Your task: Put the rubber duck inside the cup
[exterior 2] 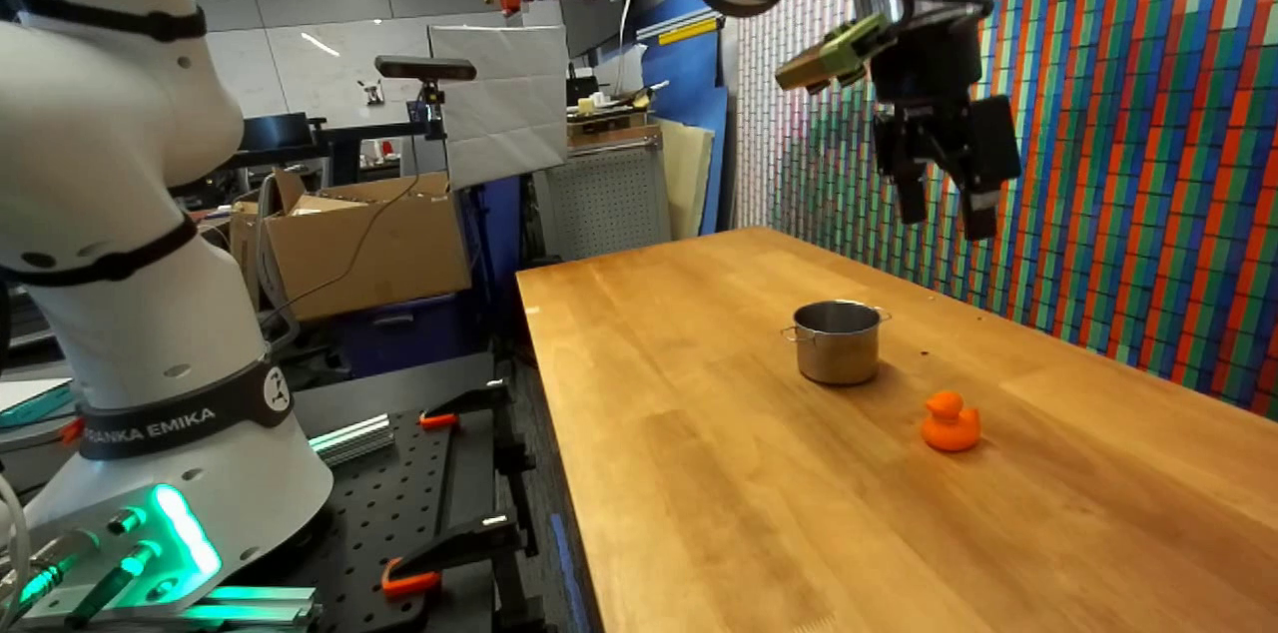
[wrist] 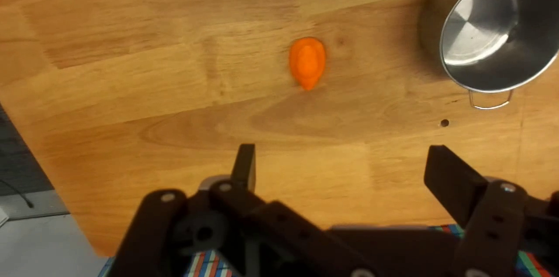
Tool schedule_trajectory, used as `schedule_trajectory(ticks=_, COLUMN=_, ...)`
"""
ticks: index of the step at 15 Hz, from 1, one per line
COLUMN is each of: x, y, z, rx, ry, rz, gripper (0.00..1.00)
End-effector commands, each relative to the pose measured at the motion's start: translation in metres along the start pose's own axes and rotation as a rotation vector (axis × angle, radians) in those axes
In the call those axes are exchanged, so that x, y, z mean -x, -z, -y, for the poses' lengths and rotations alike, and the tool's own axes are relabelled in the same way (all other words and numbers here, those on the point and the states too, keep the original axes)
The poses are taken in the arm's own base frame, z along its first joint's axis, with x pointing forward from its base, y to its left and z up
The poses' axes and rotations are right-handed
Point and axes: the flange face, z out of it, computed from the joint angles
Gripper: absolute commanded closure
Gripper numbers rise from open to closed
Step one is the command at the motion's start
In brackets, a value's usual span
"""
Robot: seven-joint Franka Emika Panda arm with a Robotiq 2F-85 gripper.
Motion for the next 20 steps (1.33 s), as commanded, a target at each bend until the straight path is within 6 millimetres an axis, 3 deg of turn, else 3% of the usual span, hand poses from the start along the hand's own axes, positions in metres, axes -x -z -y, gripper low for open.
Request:
schedule_trajectory(ticks=1, x=-0.015, y=-0.045, z=0.017, rx=0.041, ry=-0.027, rz=0.018, gripper=0.0)
schedule_trajectory(ticks=8, x=-0.012, y=-0.106, z=0.0, rx=0.109, ry=-0.066, rz=0.09, gripper=0.0)
schedule_trajectory(ticks=12, x=-0.005, y=-0.126, z=-0.001, rx=0.119, ry=-0.071, rz=0.106, gripper=0.0)
schedule_trajectory(ticks=19, x=-0.006, y=-0.146, z=0.017, rx=0.137, ry=-0.066, rz=0.06, gripper=0.0)
schedule_trajectory(ticks=20, x=-0.005, y=-0.148, z=0.018, rx=0.142, ry=-0.063, rz=0.055, gripper=0.19)
